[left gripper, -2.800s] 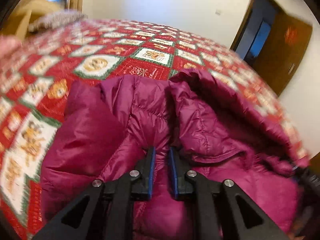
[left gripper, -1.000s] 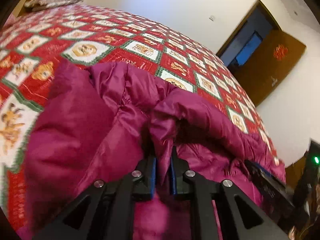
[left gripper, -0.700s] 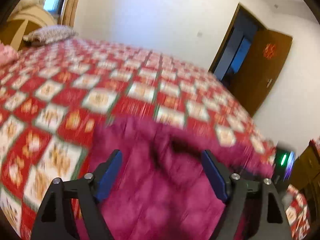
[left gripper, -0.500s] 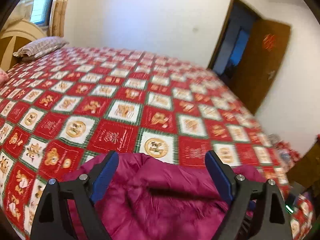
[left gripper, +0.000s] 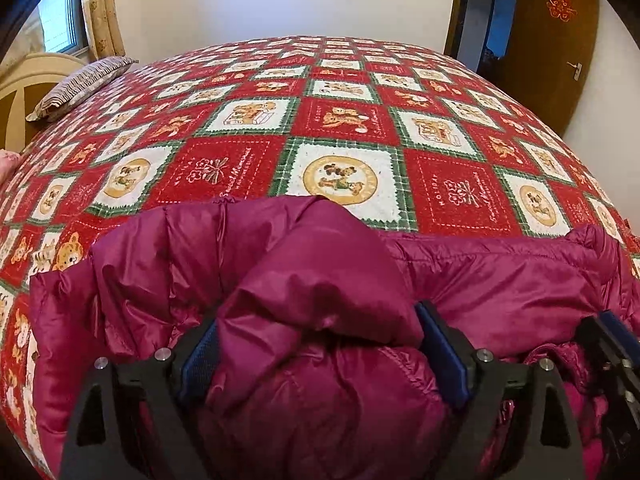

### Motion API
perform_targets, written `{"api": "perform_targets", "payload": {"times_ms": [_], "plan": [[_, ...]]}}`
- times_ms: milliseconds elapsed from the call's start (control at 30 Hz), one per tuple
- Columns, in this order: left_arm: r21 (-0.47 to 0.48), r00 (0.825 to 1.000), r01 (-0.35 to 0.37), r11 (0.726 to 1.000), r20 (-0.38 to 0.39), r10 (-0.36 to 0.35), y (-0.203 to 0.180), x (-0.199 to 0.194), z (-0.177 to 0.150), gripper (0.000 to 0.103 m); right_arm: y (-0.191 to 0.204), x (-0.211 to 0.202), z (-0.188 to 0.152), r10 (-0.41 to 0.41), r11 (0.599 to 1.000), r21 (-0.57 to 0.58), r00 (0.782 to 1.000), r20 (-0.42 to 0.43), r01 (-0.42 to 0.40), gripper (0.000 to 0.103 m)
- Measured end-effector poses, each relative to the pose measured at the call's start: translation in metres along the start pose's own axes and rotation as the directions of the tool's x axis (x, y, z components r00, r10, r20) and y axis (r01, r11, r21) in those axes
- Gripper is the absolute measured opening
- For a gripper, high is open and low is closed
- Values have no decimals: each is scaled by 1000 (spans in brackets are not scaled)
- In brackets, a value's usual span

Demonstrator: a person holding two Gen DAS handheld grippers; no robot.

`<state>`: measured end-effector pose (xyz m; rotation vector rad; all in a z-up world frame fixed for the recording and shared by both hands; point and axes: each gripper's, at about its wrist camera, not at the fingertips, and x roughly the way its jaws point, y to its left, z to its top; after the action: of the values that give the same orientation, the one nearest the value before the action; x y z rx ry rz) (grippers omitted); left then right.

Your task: Fold large clothes

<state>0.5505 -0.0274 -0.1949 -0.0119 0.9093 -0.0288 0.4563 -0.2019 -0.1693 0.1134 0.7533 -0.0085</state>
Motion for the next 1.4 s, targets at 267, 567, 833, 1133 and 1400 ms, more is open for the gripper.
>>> {"api": "perform_targets", "payload": {"times_ms": [267,567,833,1133,1400], "plan": [[2,1000,-4,1000,4,4,0,1,2,91,-9,27,8,-54,997,45,991,-120,60,59],[-4,1000,5,1000,8,-5,2,-1,2,91,-8,29,11,-65,997,29,992,-107,68,61],[-8,980,190,982,59,-189,20,-55,-15,91,-23,-12,-2,52,991,124,998,-27,-48,62],[81,902,369,926,207,-378,82,-205,-86,91,-45,-160,-60,124,984,117,988,91,-134,71],[141,916,317,938,212,-342,139,-291,-177,91,-82,-276,-131,50,998,38,991,128,-55,72]]}}
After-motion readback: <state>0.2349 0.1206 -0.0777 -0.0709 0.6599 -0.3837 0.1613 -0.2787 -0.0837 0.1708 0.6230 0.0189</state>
